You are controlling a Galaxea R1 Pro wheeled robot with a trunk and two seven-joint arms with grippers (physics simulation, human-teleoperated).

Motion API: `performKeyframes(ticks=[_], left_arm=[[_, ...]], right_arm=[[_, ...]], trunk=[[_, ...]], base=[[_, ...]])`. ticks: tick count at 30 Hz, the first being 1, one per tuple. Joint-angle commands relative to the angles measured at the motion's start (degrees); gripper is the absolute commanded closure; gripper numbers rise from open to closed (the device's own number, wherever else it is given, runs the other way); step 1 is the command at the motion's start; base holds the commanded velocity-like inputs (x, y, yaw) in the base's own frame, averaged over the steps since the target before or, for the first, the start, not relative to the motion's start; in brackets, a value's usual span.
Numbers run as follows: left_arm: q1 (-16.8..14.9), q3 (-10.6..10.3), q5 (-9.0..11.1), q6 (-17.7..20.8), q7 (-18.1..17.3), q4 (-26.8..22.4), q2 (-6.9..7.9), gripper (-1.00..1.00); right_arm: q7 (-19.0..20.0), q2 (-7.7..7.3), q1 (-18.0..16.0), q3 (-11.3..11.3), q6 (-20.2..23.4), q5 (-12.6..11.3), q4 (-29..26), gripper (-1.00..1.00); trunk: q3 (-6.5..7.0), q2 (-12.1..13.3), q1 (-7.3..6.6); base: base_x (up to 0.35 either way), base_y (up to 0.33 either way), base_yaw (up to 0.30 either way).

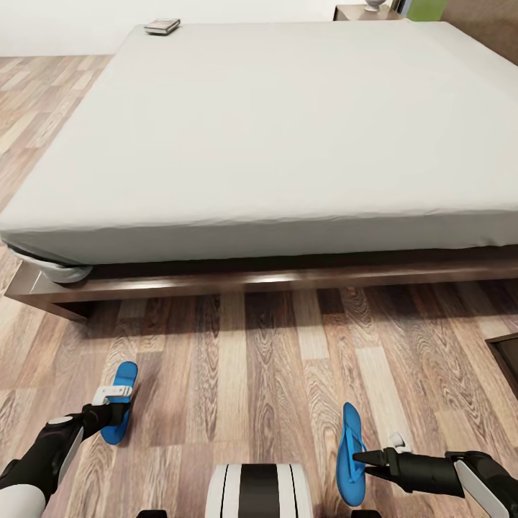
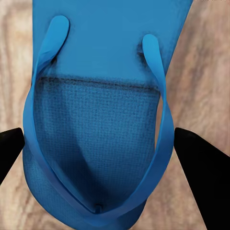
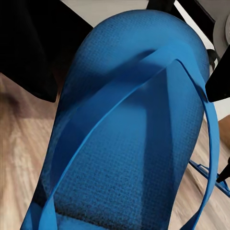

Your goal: In the bedroom, move the book from the bed onto either nightstand, and place the two sandals side by side next to the bed.

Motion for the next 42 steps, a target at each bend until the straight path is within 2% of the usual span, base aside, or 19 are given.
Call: performKeyframes(ticks=[1,21,30,36,42], left_arm=[[0.0,0.3,-0.5,0.3,-0.5,-0.1,-0.05,1.0],[0.0,0.5,-0.5,0.2,-0.5,-0.2,0.09,1.0],[0.0,0.5,-0.4,0.2,-0.5,-0.2,0.12,1.0],[0.0,1.9,-0.5,-0.4,-0.4,-0.2,0.12,1.0],[0.0,2.2,-0.5,-0.7,-0.4,-0.2,0.1,1.0]], right_arm=[[0.0,-0.06,0.0,0.2,0.3,-0.5,0.0,1.0],[-0.1,-0.06,0.0,0.2,0.3,-0.4,0.0,1.0],[-0.1,-0.06,0.0,0.2,0.3,-0.4,0.0,1.0],[-0.1,-0.06,0.0,0.2,0.3,-0.4,0.0,1.0],[-0.1,-0.06,0.0,0.2,0.3,-0.4,0.0,1.0]], trunk=[[-0.03,0.0,-0.01],[-0.03,0.0,-0.01],[-0.03,0.0,-0.01],[-0.03,0.0,-0.01],[-0.03,0.0,-0.01]], base=[[0.0,0.0,0.0],[0.022,0.026,0.0],[0.12,0.249,0.0],[0.095,0.134,0.0],[0.245,0.008,0.0]])
